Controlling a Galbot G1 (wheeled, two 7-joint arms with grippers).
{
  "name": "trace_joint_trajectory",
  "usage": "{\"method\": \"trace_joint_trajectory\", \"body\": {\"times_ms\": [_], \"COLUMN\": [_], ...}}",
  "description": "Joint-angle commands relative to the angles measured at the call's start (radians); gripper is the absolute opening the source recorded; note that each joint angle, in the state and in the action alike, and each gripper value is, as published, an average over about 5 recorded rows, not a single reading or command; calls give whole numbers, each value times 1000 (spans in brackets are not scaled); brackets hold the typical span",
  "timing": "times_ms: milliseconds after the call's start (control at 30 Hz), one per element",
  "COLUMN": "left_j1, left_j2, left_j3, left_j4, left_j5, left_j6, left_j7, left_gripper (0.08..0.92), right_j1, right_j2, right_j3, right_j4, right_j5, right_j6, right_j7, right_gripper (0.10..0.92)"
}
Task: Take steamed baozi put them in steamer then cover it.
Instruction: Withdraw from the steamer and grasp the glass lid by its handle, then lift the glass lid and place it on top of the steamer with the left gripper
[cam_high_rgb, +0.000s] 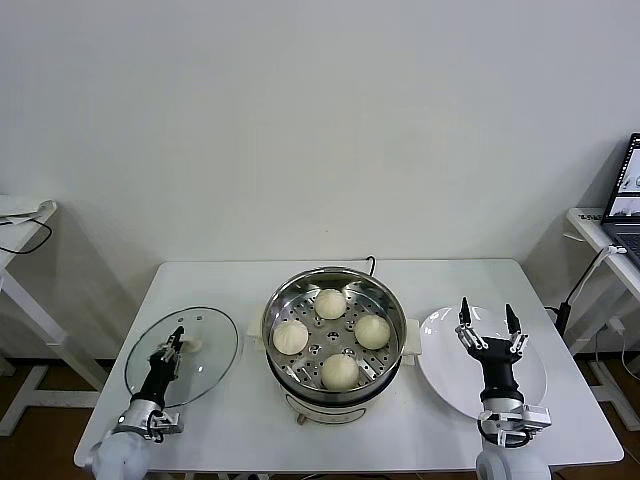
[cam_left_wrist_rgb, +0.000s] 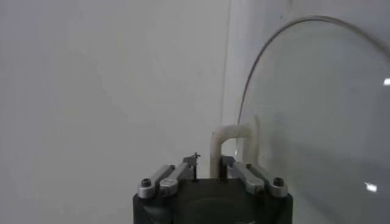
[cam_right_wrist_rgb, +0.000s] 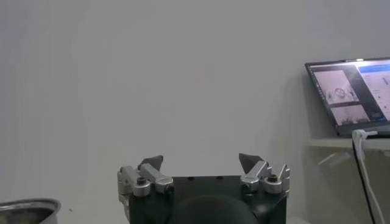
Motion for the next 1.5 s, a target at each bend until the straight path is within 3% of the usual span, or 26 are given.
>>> {"method": "trace_joint_trajectory", "body": {"times_ms": [33,300,567,867,1167,1500], "left_j1": [53,178,329,357,292,154], "left_j2": [-1,25,102,184,270,277], "left_j3": [-27,-82,-77,72,342,593], "left_j4": [-176,-402,-678,-905,-982,-960], "left_j5": [-2,-38,-155,-170,-65,60], "left_j6": [28,94,291,540,735,811], "left_j7": [0,34,202,356,456,523], "left_gripper": [186,186,186,186,186,186], "right_j1": [9,18,22,14,7,7], "right_j2": [0,-5,-16,-16,-8,20], "right_j3": [-4,-3,1,5,21,28], "right_j4": [-6,-9,-5,-6,-4,-20], "right_j5": [1,6,17,19,16,-15], "right_j6": [0,-1,-2,12,20,29], "right_j7": [2,2,1,-4,-8,-8], "right_gripper": [823,823,823,823,823,823]}}
